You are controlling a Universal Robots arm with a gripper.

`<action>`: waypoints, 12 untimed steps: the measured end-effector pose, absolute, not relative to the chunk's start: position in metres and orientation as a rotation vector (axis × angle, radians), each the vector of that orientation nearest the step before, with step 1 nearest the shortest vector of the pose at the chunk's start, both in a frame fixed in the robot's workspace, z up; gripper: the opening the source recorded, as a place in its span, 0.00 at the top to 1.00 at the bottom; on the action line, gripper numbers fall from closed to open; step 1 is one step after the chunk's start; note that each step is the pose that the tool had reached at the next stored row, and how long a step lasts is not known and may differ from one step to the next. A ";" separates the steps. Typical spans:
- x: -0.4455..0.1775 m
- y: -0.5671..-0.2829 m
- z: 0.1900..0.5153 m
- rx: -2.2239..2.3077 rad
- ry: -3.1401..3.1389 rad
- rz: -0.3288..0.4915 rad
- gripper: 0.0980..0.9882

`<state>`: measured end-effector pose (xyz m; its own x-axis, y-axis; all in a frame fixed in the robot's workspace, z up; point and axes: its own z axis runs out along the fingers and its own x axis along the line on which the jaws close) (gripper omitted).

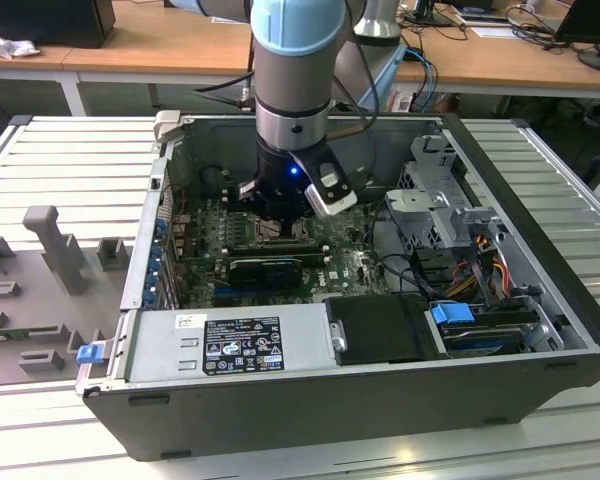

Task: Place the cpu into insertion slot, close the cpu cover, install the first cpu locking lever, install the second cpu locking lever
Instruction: 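Install the second cpu locking lever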

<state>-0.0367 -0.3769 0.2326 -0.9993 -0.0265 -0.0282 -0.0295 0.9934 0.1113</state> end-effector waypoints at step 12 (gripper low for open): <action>-0.052 -0.380 0.229 -0.044 3.107 0.215 0.99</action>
